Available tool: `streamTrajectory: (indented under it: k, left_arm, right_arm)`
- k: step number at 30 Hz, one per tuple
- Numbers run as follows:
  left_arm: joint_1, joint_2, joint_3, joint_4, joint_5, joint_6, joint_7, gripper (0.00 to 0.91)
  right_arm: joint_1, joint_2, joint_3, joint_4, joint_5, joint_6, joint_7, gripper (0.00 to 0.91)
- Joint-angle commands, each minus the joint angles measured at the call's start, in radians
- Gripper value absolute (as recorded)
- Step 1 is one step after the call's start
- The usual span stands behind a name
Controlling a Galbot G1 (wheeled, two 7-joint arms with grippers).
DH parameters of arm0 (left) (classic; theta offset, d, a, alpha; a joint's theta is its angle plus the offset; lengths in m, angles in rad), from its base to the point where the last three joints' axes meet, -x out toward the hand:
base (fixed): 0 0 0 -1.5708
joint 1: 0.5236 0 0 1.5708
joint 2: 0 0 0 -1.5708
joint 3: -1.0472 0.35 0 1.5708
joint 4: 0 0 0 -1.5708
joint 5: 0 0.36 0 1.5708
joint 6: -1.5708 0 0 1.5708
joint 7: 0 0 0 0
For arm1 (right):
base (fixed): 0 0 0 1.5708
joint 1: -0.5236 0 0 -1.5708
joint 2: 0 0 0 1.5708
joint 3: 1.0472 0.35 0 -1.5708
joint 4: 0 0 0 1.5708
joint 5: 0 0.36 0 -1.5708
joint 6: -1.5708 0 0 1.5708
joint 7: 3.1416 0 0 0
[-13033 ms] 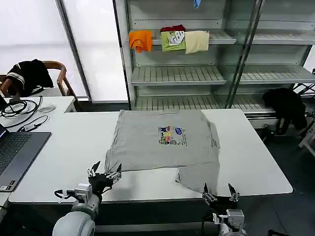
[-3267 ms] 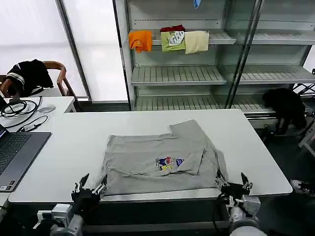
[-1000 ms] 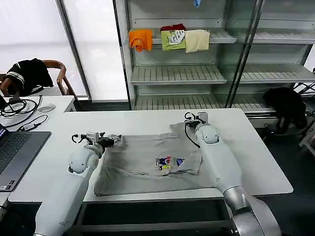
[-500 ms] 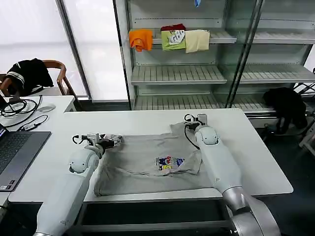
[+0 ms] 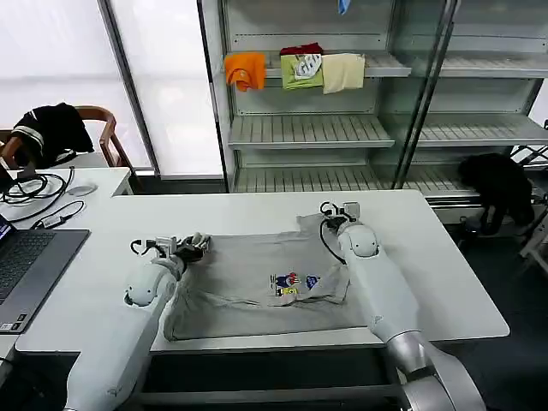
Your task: Fold and organize the clothes.
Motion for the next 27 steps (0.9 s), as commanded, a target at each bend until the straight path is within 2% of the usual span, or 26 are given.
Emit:
streamTrajectory:
  k: [1, 12, 27]
  left_arm:
    - [0.004, 0.0, 0.001, 0.005, 0.001, 0.003, -0.001, 0.02]
    - [0.011, -0.013, -0.003, -0.044, -0.007, -0.006, -0.004, 0.01]
    - [0.065, 0.001, -0.039, -0.256, -0.015, -0.039, -0.023, 0.01]
  right_arm:
    - [-0.017, -0.004, -0.002, 0.032, 0.011, -0.014, 0.006, 0.0]
    - [-0.083, -0.041, 0.003, 0.205, 0.055, -0.036, 0.009, 0.0]
    - [-0.222, -0.102, 0.03, 0.62, 0.086, -0.052, 0.029, 0.0]
